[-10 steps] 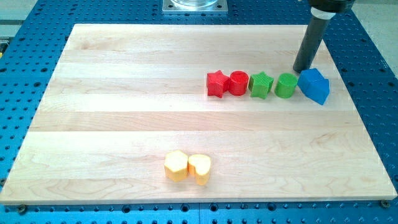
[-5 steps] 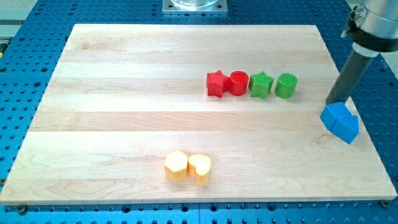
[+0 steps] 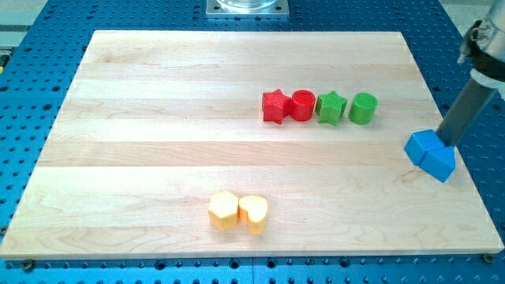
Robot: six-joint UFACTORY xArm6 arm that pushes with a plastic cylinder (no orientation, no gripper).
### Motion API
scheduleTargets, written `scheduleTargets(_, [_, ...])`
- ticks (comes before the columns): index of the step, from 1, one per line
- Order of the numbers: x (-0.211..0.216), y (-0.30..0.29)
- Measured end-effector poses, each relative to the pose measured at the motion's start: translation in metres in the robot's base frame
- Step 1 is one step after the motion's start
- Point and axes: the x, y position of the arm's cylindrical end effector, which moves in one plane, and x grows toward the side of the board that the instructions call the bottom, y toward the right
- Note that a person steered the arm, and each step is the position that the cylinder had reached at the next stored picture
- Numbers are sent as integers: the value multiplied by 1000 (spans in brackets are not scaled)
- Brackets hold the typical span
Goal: Slide the cube to the bottom of the green blocks
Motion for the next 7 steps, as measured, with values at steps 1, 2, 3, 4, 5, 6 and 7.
scheduleTargets(1, [0, -35])
scheduleTargets(2, [1, -70])
scheduleTargets(3, [4, -101])
scheduleTargets(4, [11, -122])
scheduleTargets(5, [24, -135])
scheduleTargets(6, [37, -143])
scheduleTargets(7, [46, -148])
